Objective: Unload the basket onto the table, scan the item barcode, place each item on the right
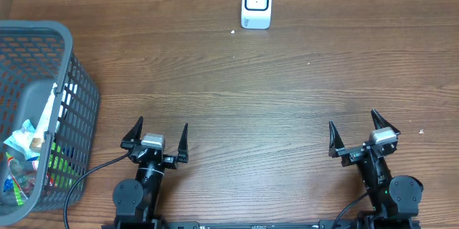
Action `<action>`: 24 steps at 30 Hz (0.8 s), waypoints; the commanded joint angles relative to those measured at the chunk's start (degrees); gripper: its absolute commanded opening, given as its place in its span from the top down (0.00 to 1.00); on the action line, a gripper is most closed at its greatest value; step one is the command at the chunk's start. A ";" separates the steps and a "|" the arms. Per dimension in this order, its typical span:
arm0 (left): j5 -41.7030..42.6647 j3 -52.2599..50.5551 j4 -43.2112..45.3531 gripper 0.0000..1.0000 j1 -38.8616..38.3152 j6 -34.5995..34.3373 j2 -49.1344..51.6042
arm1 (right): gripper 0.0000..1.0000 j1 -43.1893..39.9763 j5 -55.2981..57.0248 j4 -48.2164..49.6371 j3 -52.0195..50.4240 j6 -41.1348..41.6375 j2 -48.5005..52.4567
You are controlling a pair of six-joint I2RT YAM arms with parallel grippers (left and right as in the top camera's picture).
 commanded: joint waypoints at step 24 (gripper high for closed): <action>3.45 94.55 -63.78 0.00 0.57 3.17 64.92 | 0.00 0.20 -8.44 -40.92 58.05 -3.74 31.39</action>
